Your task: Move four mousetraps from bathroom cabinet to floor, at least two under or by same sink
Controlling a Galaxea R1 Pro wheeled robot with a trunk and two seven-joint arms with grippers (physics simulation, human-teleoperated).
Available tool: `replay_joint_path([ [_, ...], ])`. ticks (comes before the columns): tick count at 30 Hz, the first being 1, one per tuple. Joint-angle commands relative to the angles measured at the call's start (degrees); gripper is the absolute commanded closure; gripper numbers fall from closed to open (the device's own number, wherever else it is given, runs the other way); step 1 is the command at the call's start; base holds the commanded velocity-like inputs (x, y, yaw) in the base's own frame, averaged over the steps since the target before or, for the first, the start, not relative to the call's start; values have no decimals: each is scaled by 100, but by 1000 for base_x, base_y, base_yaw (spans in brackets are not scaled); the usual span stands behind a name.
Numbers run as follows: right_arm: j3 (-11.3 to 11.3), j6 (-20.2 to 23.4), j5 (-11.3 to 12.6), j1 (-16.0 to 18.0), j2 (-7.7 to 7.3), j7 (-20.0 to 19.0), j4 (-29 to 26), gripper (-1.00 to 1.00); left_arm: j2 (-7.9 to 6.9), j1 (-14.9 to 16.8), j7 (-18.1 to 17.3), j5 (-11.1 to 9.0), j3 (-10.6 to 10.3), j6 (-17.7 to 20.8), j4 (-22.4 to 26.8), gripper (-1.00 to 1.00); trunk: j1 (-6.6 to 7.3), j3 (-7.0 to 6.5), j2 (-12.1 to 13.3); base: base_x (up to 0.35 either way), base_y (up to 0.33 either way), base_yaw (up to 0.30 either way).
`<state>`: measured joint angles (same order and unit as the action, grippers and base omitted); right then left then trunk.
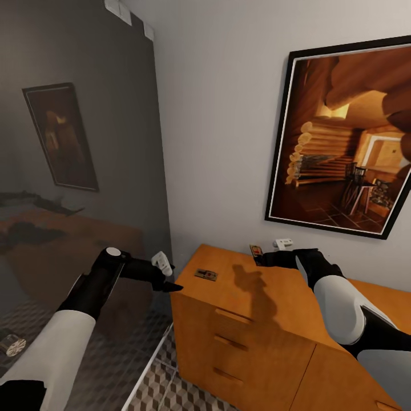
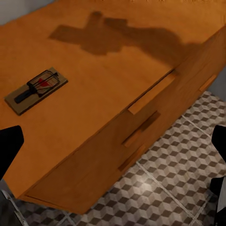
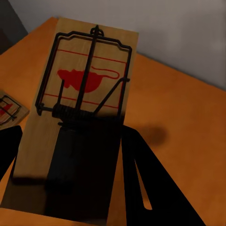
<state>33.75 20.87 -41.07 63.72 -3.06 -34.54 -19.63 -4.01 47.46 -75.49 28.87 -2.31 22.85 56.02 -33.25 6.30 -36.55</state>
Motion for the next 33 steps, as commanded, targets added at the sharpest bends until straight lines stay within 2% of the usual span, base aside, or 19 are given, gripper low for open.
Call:
replay_joint_path([
  [1, 1, 14, 20, 0, 1, -5, 2, 100, 1, 0, -9, -3, 4, 0, -3, -100, 0, 0, 0, 0, 0, 0],
  [18, 8, 6, 20, 0, -1, -2, 16, 100, 72, 0, 9, 6, 36, -2, -4, -100, 0, 0, 0, 0, 0, 0],
  [21, 9, 6, 20, 0, -1, -1, 18, 100, 72, 0, 8, 5, 82, -1, 1, -100, 0, 0, 0, 0, 0, 0],
  [22, 3, 6, 20, 0, -2, -1, 20, 100, 79, 0, 5, 5, 245, 0, 4, -100, 0, 0, 0, 0, 0, 0],
  [24, 2, 8, 20, 0, -2, -1, 19, 100, 78, 0, 2, 5, 294, 0, 5, -100, 0, 0, 0, 3, 0, 0],
  [33, 1, 8, 16, 0, -2, -1, 21, 100, 92, -2, 8, 12, 336, 8, 6, -100, 0, 0, 0, 181, 0, 0],
])
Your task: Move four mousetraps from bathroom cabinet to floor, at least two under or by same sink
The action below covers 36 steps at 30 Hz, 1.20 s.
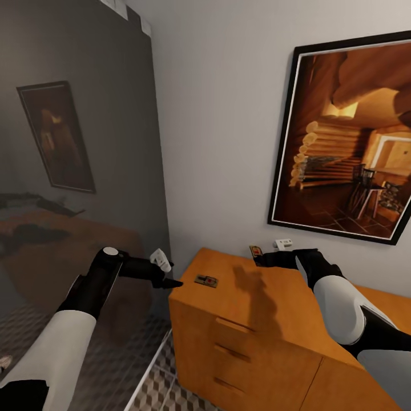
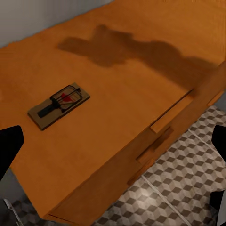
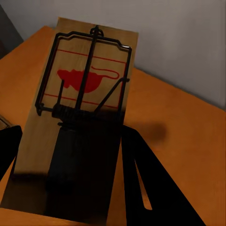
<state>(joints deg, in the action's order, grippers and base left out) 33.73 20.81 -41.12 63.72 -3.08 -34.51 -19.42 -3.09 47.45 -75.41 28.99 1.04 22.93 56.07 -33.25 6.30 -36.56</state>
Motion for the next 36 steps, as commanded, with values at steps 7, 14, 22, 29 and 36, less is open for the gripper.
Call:
replay_joint_path([
  [7, 2, 12, 23, 0, 0, -16, 0, 100, 17, 0, 3, 9, 1, 1, 0, -100, 0, 0, 0, 41, 0, 0],
  [14, 7, -32, 23, -3, 0, -36, 17, 100, 86, -1, 17, 27, 1, 1, 0, -100, 0, 0, 0, 2, 0, 0],
  [22, 10, -64, 25, -16, 0, 1, 244, 100, 89, -1, 18, 27, 1, 1, 3, -100, 0, 0, 0, 0, 0, 0],
  [29, 16, -113, 26, -17, -12, -22, 256, 100, 89, -1, 18, 28, 9, 0, 8, -100, 0, 0, 0, 0, 0, 0],
  [36, 19, -120, 9, -17, -30, -6, 247, 100, 89, -1, 18, 28, 3, -1, 9, -100, 0, 0, 0, 34, -9, 0],
])
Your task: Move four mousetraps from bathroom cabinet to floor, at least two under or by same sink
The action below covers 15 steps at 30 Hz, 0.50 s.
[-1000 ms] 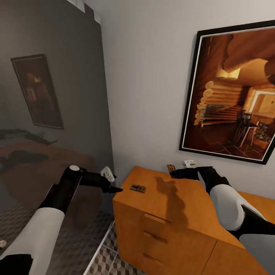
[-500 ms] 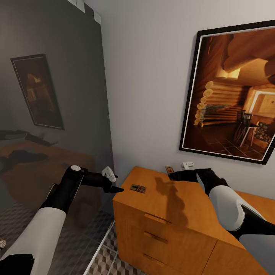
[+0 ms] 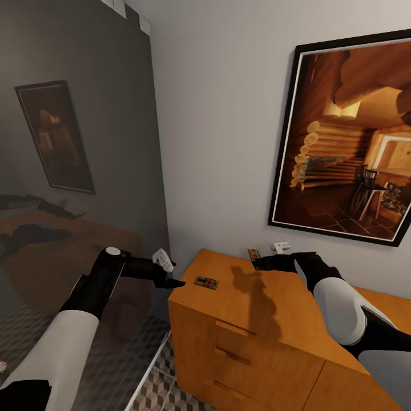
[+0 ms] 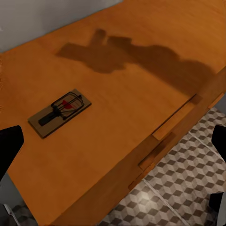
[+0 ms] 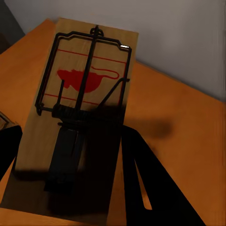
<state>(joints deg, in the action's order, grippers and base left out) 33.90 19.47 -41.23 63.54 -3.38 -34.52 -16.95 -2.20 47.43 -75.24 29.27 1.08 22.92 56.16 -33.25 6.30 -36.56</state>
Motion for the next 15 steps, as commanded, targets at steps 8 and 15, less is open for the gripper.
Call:
replay_joint_path([
  [8, -6, 13, 18, 0, 4, -32, -1, 100, 3, 1, -1, 0, -2, 1, 0, -100, 0, 0, 0, 159, -62, 0],
  [15, -7, 13, 18, 0, 4, -56, -1, 100, -6, 3, -3, 0, 5, 0, 0, -100, 0, 0, 0, 18, -7, 0],
])
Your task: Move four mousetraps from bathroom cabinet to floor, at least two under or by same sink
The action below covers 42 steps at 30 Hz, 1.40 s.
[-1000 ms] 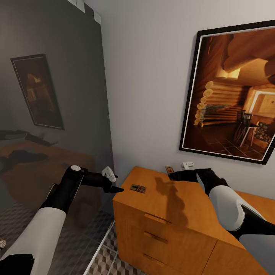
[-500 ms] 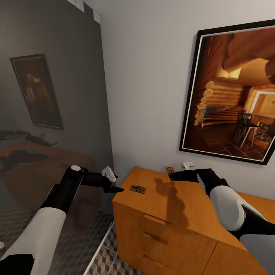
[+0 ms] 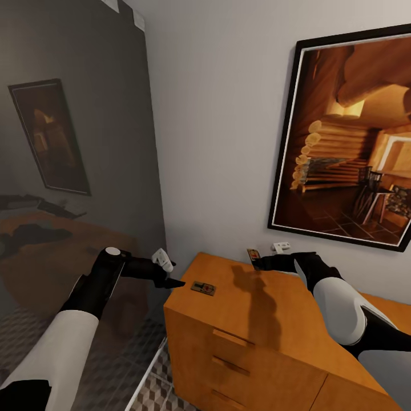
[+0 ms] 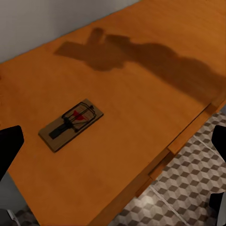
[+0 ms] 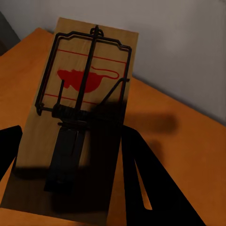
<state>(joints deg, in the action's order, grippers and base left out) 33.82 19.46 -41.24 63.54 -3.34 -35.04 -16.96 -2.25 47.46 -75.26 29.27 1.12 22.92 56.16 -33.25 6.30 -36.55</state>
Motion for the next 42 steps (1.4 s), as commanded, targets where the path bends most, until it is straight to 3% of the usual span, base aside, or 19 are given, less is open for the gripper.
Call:
replay_joint_path([
  [1, 2, 14, 20, 0, 0, -7, 0, 100, -1, 0, 1, 0, 1, 1, 0, -100, 0, 0, 0, 3, -1, 0],
  [31, -4, 14, 3, -1, 0, -20, 0, 100, 75, -6, 108, 8, -16, 2, 0, -100, 0, 0, 0, 146, -9, 0],
  [42, -6, 14, 2, 0, 0, -20, 0, 100, 102, -5, 108, 9, -16, 2, 0, -100, 0, 0, 0, 28, -4, 0],
])
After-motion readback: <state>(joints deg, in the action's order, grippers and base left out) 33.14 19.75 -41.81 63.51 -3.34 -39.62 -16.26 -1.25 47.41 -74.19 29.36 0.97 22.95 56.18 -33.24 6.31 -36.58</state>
